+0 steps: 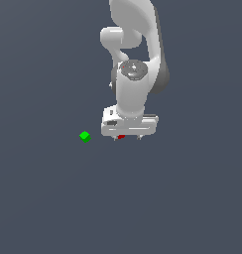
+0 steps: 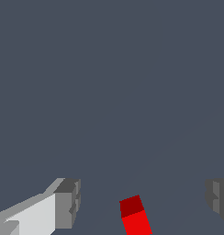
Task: Stack the red cube on top of the green cube.
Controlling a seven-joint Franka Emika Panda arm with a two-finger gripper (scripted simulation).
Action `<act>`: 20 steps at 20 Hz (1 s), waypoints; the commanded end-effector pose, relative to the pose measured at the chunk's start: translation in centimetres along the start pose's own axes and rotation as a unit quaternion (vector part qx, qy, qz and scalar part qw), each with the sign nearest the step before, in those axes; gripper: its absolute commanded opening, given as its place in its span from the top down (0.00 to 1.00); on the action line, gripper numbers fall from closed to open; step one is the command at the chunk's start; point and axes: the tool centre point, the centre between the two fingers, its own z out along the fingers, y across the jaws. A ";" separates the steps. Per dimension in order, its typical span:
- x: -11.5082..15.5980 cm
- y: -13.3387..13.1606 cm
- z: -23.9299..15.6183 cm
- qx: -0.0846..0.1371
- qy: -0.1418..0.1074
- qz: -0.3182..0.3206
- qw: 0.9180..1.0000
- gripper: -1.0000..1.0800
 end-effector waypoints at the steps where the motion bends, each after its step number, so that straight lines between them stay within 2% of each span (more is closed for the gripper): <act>1: 0.0 0.0 0.0 0.000 0.000 0.000 1.000 0.04; 11: -1.7 0.0 1.2 0.001 -0.001 -0.020 1.000 0.04; 20: -6.4 0.4 4.5 0.005 -0.005 -0.078 0.997 0.04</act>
